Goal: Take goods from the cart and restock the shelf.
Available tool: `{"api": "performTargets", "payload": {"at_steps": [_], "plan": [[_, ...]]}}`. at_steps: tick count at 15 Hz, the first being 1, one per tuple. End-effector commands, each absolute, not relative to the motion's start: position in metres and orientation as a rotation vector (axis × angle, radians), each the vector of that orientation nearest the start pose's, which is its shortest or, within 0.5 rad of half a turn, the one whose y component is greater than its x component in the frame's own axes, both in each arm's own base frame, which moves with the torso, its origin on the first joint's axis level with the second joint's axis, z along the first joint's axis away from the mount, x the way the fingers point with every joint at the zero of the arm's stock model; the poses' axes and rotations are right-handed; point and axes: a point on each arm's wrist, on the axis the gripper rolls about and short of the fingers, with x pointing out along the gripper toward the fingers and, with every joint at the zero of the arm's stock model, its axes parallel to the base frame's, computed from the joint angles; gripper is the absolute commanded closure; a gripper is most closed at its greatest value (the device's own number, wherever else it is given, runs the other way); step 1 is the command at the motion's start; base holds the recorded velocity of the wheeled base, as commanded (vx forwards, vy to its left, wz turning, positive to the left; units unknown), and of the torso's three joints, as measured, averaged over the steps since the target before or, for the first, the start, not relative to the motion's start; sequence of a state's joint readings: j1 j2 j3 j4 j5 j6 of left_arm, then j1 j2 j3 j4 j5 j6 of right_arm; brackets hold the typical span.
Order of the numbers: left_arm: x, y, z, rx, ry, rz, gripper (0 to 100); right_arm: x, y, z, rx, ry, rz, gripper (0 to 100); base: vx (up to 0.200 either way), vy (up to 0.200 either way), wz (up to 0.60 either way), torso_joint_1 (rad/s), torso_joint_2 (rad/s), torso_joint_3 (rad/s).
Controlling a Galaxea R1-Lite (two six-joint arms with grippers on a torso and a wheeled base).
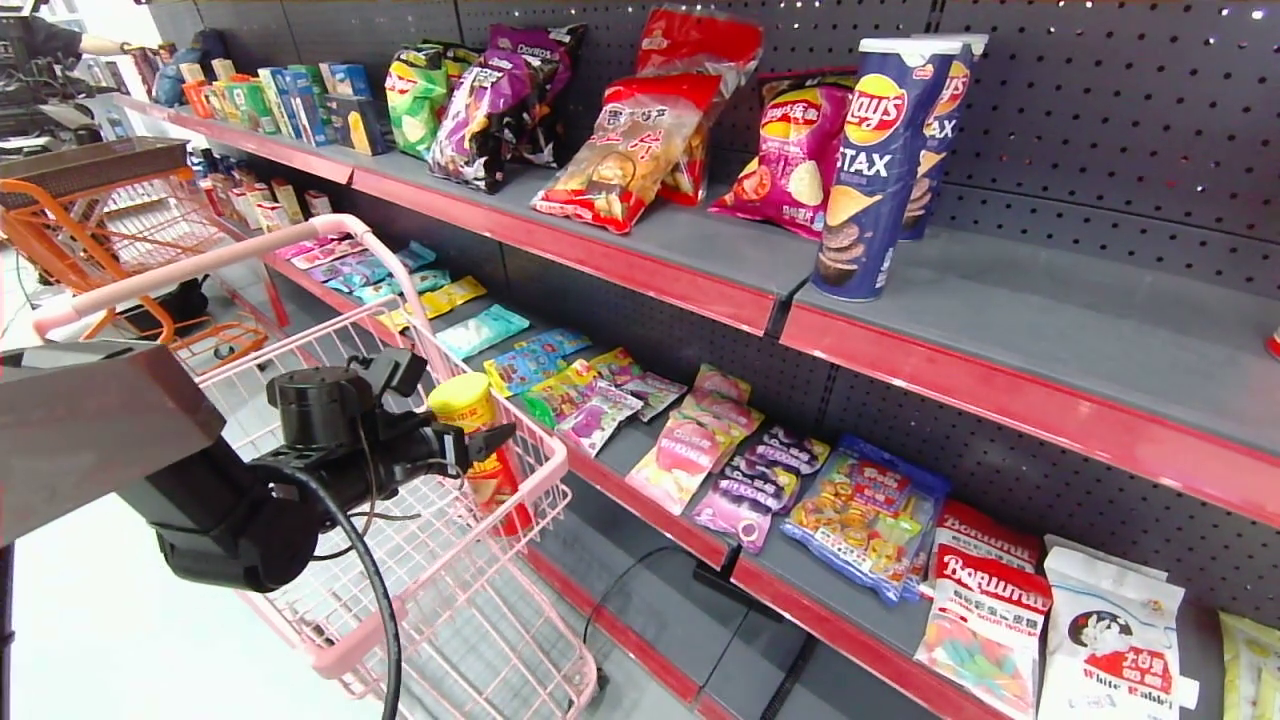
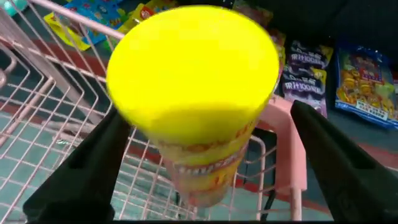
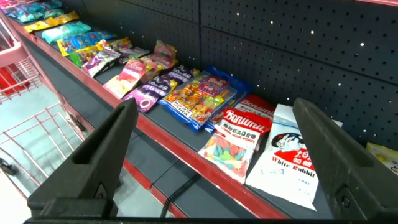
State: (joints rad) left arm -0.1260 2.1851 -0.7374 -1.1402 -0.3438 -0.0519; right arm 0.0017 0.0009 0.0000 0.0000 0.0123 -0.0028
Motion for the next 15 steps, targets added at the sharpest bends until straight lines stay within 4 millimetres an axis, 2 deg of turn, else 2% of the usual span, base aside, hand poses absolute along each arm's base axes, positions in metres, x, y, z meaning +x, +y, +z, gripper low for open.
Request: {"api": "performTargets", "payload": {"at_steps": [1,2,3,6,8,9,10,11,12,14,15], "plan": [[0.37,-0.057,0.045,-0.083,0.319,-0.464,0,-0.023,0.0,0.076,-0.003,0.002,0.015,0,0.0,0.0,0.0,0.0,0.0,0.0],[0.377,-0.058,0.042,-0.081,0.312,-0.463,0,-0.023,0.0,0.076,-0.002,0.002,0.015,0,0.0,0.0,0.0,0.0,0.0,0.0],[0.379,-0.058,0.041,-0.079,0.309,-0.465,100,-0.023,0.0,0.076,-0.003,0.0,0.015,0,0.0,0.0,0.0,0.0,0.0,0.0],[0.37,-0.061,0.047,-0.073,0.31,-0.457,100,-0.023,0.0,0.076,-0.002,0.002,0.015,0,0.0,0.0,0.0,0.0,0.0,0.0],[0.349,-0.056,0.074,-0.074,0.311,-0.448,100,-0.023,0.0,0.076,-0.002,0.0,0.014,0,0.0,0.0,0.0,0.0,0.0,0.0],[0.341,-0.049,0.099,-0.074,0.274,-0.434,100,-0.023,0.0,0.076,-0.002,0.0,0.015,0,0.0,0.0,0.0,0.0,0.0,0.0],[0.338,-0.046,0.111,-0.072,0.258,-0.427,100,-0.023,0.0,0.076,-0.002,0.002,0.014,0,0.0,0.0,0.0,0.0,0.0,0.0],[0.315,-0.034,0.161,-0.075,0.207,-0.405,100,-0.023,0.0,0.076,-0.002,0.002,0.014,0,0.0,0.0,0.0,0.0,0.0,0.0],[0.295,-0.03,0.188,-0.077,0.198,-0.399,100,-0.023,0.0,0.076,-0.002,0.002,0.014,0,0.0,0.0,0.0,0.0,0.0,0.0],[0.233,-0.022,0.25,-0.074,0.165,-0.392,100,-0.023,0.0,0.076,-0.003,0.002,0.014,0,0.0,0.0,0.0,0.0,0.0,0.0],[0.202,-0.02,0.271,-0.07,0.134,-0.392,100,-0.023,0.0,0.076,-0.002,0.002,0.015,0,0.0,0.0,0.0,0.0,0.0,0.0]]}}
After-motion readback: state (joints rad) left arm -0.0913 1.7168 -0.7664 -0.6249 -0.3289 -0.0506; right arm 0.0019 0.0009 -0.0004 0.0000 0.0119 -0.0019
